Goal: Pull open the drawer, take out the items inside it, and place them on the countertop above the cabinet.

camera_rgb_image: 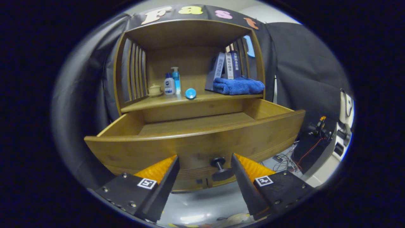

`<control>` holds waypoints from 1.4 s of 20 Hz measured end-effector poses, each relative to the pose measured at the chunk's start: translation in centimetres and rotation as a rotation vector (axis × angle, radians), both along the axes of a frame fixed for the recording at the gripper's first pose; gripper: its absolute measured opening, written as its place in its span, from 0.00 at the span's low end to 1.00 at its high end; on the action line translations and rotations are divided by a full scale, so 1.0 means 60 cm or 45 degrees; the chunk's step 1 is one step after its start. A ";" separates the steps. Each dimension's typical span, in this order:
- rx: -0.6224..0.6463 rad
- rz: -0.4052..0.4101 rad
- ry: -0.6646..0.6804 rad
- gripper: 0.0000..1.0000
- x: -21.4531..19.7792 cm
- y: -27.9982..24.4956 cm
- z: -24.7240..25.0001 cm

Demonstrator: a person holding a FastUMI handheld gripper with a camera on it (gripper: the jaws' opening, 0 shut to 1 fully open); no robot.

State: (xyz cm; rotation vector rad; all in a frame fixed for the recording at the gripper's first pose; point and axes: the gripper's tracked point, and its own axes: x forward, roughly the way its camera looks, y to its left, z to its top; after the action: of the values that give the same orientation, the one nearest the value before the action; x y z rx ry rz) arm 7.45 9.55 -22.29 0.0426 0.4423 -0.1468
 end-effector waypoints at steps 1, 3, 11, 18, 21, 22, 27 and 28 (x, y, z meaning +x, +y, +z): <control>0.009 -0.002 -0.008 0.97 0.000 0.000 0.004; 0.023 -0.004 -0.014 0.97 0.002 0.001 0.003; 0.012 -0.026 0.000 0.97 0.011 -0.008 0.005; -0.018 -0.128 0.054 0.94 0.025 -0.064 0.003; -0.030 -0.087 0.057 0.95 0.029 -0.065 0.003; -0.032 -0.080 0.057 0.94 0.032 -0.068 0.005; -0.061 -0.071 0.081 0.94 0.045 -0.067 0.007; -0.060 -0.067 0.075 0.94 0.048 -0.068 0.011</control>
State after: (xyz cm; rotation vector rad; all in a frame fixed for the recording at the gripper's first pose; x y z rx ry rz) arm 10.31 5.45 -21.64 0.0038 0.4962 -0.2107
